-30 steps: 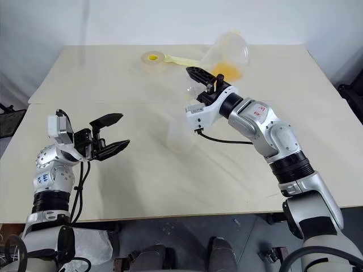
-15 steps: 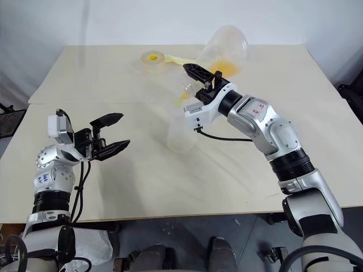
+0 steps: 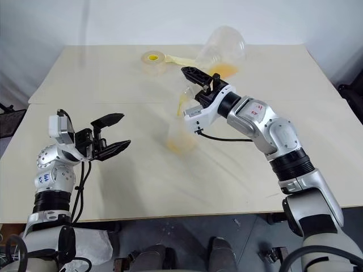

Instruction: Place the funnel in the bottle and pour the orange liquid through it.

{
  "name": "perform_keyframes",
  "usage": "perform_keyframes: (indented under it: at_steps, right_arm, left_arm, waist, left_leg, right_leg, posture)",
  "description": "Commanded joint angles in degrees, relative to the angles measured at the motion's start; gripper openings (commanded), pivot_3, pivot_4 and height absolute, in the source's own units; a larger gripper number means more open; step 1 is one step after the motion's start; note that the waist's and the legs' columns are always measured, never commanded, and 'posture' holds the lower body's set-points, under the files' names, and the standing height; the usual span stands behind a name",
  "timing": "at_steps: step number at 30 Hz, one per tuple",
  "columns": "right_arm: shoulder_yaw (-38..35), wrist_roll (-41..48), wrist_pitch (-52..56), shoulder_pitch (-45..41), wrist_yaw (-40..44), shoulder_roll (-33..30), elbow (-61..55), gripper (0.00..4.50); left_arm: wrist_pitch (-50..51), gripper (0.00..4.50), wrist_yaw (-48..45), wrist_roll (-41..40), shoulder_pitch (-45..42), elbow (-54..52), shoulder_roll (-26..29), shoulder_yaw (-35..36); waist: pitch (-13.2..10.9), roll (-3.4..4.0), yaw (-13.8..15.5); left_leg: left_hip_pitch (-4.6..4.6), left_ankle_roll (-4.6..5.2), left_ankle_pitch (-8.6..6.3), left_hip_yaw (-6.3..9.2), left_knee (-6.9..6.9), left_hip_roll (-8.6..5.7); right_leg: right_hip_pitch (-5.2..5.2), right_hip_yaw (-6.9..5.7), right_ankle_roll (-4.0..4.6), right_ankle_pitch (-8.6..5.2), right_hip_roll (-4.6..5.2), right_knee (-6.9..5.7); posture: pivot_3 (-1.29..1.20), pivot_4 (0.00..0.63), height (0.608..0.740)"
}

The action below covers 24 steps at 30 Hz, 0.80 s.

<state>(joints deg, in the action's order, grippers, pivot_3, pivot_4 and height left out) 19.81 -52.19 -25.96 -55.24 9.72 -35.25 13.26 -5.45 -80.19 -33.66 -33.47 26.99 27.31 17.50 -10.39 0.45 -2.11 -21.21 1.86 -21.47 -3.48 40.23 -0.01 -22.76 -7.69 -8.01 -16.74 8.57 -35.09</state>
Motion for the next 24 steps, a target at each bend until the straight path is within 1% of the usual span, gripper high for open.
perform_keyframes:
  at_steps: [1,24]
  right_arm:
    - [-0.78,-0.35,-0.74,-2.35,-1.7,-1.24,-0.59,2.47]
    - [-0.11,-3.28,-3.75,-4.2,-3.96,-2.08,1.53,2.47]
  left_arm:
    - [-0.28,4.5,-0.1,-1.37,-1.21,-1.25,0.0,0.4]
    - [-0.6,4.5,-0.02,-1.36,-1.47,-1.06,-0.53,0.42]
  waist:
    - [0.0,0.0,0.0]
    - [0.0,0.0,-0.09]
  left_leg:
    - [0.0,0.0,0.0,0.0,0.0,0.0]
    - [0.0,0.0,0.0,0.0,-0.02,0.02]
  right_leg:
    - [0.0,0.0,0.0,0.0,0.0,0.0]
    - [0.0,0.0,0.0,0.0,0.0,0.01]
  posture:
    - [0.0,0.15,0.74]
    - [0.0,0.15,0.74]
